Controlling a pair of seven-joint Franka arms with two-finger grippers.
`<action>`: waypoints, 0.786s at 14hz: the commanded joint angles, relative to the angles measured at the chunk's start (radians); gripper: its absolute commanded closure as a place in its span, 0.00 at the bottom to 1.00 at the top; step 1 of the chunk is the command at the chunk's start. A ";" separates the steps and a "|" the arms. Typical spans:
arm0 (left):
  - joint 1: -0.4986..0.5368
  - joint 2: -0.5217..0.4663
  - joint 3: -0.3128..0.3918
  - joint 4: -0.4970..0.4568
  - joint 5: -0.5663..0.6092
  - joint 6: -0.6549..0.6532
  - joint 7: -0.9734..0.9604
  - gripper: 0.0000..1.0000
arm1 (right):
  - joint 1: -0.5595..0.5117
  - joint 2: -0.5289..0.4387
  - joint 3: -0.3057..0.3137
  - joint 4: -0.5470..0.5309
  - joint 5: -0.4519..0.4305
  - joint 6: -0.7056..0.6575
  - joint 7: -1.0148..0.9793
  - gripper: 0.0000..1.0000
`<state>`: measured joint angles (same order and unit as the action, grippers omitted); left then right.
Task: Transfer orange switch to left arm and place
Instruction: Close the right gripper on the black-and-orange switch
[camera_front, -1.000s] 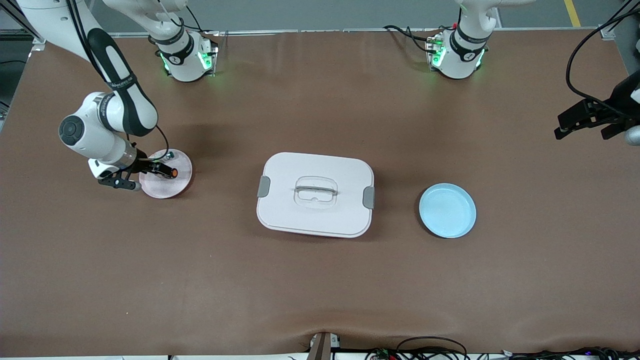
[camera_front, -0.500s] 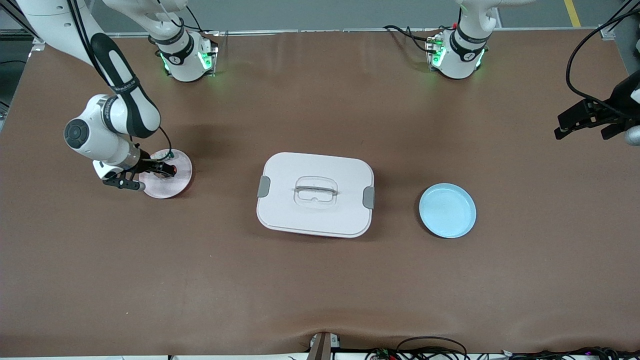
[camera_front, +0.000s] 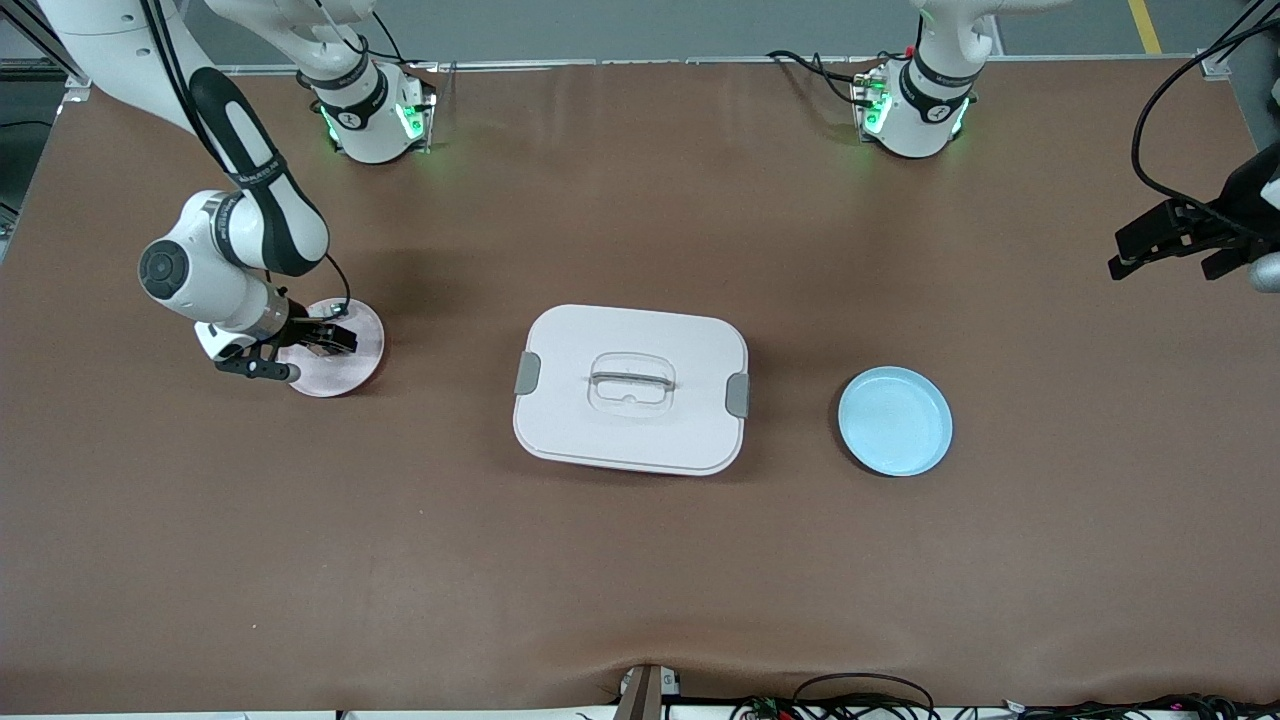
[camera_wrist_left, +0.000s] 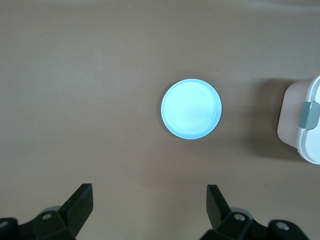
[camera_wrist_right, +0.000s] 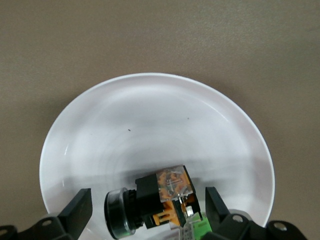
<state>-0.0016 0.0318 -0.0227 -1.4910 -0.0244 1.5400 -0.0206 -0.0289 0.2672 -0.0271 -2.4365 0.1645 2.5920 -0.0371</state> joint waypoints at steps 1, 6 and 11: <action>0.000 0.014 0.007 0.024 0.007 -0.003 0.002 0.00 | -0.005 0.000 0.001 -0.009 0.006 0.008 -0.065 0.00; 0.000 0.014 0.007 0.023 0.007 0.002 0.002 0.00 | -0.008 0.009 -0.001 -0.009 0.006 0.002 -0.135 0.00; 0.000 0.014 0.007 0.024 0.007 0.002 0.002 0.00 | -0.006 0.012 -0.001 -0.009 0.006 -0.004 -0.138 0.21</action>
<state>0.0004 0.0336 -0.0196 -1.4910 -0.0244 1.5446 -0.0206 -0.0302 0.2749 -0.0297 -2.4446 0.1646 2.5897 -0.1559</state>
